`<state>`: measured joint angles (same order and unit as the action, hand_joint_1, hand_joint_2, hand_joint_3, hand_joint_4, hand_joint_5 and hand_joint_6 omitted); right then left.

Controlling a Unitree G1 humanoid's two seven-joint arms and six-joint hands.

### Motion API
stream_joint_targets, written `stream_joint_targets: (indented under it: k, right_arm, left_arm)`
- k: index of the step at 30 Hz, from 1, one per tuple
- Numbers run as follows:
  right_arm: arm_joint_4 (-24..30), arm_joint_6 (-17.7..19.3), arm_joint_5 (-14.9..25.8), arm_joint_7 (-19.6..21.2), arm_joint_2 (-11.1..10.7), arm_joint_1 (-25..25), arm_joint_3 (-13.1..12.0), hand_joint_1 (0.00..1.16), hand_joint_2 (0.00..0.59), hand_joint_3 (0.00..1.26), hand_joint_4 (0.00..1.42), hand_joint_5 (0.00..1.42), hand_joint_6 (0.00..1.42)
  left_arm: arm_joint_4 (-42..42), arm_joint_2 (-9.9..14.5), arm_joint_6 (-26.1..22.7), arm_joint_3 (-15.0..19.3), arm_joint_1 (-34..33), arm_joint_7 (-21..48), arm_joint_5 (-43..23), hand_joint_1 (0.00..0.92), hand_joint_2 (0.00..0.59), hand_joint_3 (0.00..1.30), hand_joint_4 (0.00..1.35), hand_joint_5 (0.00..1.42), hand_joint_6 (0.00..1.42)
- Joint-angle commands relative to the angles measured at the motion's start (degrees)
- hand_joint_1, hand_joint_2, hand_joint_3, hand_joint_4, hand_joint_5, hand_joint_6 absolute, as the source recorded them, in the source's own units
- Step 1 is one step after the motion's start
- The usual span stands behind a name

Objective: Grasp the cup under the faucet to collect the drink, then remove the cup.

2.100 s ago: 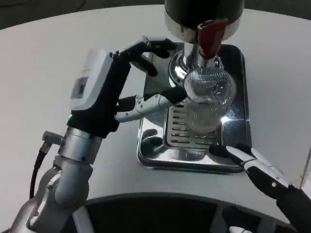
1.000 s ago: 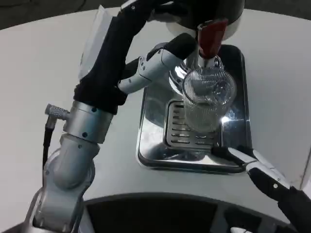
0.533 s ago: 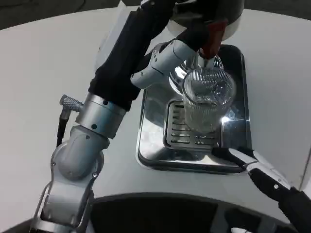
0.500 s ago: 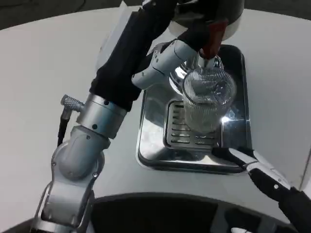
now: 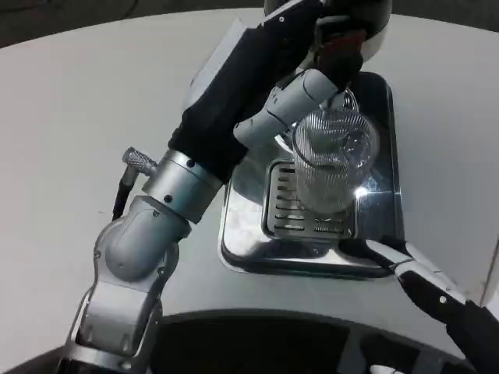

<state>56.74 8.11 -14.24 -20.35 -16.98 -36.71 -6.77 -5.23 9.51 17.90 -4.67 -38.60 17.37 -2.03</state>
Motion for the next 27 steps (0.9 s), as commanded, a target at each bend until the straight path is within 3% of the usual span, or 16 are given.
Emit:
stream_joint_targets:
  k: [1, 11, 27]
  right_arm:
    - [-0.1, 0.4, 0.1, 0.4, 0.2, -0.4, 0.1, 0.65, 0.540, 0.15, 0.11, 0.01, 0.01]
    - [-0.6, -0.3, -0.3, 0.4, 0.3, 0.7, 0.8, 0.65, 0.540, 0.15, 0.11, 0.01, 0.01]
    - [-0.9, -2.2, -1.2, 0.1, 0.0, 3.0, 2.3, 0.65, 0.540, 0.16, 0.12, 0.01, 0.02]
  left_arm:
    - [-0.7, -0.3, -0.5, -0.3, -0.8, 1.8, -1.0, 0.162, 0.105, 0.30, 0.16, 0.27, 0.25]
    - [-1.8, 0.3, -0.3, 0.0, -1.2, 4.1, -1.1, 0.148, 0.109, 0.32, 0.19, 0.28, 0.24]
    - [-4.5, 3.7, 5.8, -0.2, -2.1, 4.4, 2.7, 0.118, 0.111, 0.51, 0.37, 0.38, 0.28]
